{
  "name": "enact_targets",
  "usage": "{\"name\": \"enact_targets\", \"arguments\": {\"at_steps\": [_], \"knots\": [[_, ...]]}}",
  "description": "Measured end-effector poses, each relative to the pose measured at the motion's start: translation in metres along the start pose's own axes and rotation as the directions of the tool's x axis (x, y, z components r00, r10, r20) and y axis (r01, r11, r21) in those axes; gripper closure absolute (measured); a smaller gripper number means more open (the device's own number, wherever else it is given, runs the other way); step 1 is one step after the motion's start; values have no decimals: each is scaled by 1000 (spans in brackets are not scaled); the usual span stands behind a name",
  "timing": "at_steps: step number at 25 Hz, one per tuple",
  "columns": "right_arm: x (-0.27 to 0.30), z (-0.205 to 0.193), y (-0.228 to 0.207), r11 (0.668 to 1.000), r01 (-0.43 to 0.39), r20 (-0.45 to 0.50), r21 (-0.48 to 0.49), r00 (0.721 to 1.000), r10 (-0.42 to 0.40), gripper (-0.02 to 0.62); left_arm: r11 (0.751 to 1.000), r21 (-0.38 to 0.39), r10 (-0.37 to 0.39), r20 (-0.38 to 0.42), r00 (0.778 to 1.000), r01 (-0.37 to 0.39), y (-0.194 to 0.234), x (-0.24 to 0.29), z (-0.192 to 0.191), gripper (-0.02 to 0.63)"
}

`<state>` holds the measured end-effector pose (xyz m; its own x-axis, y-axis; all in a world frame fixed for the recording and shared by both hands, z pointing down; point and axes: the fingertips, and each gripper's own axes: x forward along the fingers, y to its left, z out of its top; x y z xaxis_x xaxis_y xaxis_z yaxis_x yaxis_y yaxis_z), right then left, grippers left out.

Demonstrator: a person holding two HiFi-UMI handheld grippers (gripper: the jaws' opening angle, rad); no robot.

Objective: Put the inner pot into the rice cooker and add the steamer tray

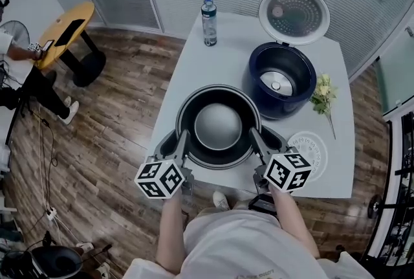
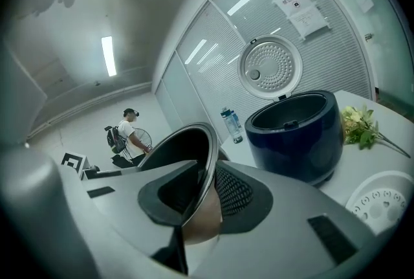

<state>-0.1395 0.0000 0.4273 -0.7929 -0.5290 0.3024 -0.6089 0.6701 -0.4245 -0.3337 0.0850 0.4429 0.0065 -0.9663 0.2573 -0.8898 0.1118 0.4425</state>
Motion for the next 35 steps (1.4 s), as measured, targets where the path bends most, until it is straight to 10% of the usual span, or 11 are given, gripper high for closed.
{"name": "enact_targets", "arguments": {"at_steps": [35], "knots": [[-70,128,-39,996,87,264,-32,962,-76,502,965,96,-251,92,964,242,-122,66,89,523]]}}
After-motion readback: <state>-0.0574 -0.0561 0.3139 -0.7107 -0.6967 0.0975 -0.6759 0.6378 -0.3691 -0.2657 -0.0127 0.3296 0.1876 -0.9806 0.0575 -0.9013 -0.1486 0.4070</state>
